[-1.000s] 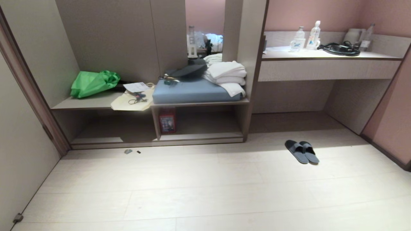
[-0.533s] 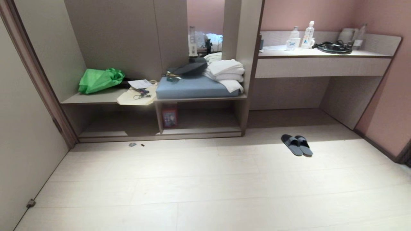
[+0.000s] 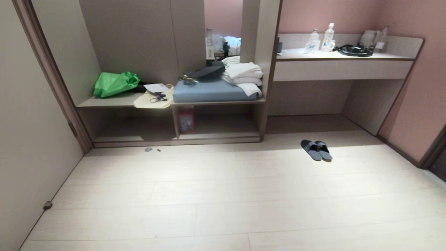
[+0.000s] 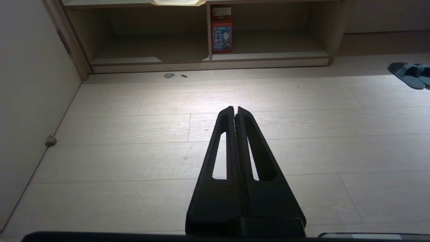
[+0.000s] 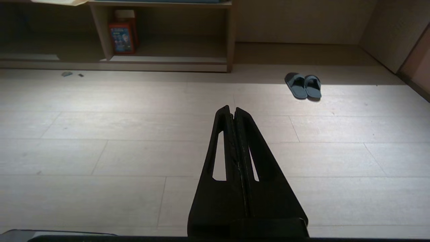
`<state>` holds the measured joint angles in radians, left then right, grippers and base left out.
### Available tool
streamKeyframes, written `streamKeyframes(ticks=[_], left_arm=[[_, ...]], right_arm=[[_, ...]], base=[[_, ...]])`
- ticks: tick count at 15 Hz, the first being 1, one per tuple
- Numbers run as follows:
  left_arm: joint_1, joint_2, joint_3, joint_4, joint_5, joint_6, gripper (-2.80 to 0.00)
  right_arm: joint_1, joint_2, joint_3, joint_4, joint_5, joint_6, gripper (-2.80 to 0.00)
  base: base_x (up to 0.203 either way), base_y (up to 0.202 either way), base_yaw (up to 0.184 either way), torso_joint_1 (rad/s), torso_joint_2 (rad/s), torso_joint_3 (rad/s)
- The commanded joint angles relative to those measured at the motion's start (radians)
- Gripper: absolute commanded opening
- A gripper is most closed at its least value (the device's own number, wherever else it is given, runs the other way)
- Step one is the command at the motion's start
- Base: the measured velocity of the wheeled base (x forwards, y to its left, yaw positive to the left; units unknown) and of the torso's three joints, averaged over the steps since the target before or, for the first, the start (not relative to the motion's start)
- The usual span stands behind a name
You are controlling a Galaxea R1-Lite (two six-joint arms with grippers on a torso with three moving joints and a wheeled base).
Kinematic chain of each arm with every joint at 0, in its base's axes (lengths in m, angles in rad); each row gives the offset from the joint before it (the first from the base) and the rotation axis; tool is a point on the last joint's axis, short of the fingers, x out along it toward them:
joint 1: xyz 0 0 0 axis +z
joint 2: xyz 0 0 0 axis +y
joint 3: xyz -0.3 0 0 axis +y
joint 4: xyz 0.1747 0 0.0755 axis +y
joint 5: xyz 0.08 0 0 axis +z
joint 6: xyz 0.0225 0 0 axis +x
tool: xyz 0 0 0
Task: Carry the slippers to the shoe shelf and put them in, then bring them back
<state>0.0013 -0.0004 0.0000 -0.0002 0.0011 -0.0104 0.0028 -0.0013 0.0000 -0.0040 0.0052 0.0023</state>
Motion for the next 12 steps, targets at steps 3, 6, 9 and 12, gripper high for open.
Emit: streamKeyframes(ticks=[3,6,9,12], left_arm=[[0.0,0.0,0.0,0.0,0.0,0.0,-2.8],[0.0,0.0,0.0,0.0,0.0,0.0,-2.8],[0.0,0.0,0.0,0.0,0.0,0.0,-2.8],[0.0,0.0,0.0,0.0,0.0,0.0,-2.8]], right_arm=[[0.0,0.0,0.0,-0.001,0.001,0.001,-2.8],[0.0,0.0,0.0,-0.001,0.001,0.001,-2.8],[0.0,0.0,0.0,-0.002,0.001,-0.002,-2.8],[0.0,0.0,0.0,-0.001,-0.001,0.001,-2.8]], base=[[-0.197,0.0,0.003,0.002,0.0,0.0],[-0.193,0.0,0.001,0.004,0.01,0.002],[-0.195,0.0,0.0,0.001,0.0,0.002],[-0.073,0.0,0.0,-0.003,0.0,0.0]])
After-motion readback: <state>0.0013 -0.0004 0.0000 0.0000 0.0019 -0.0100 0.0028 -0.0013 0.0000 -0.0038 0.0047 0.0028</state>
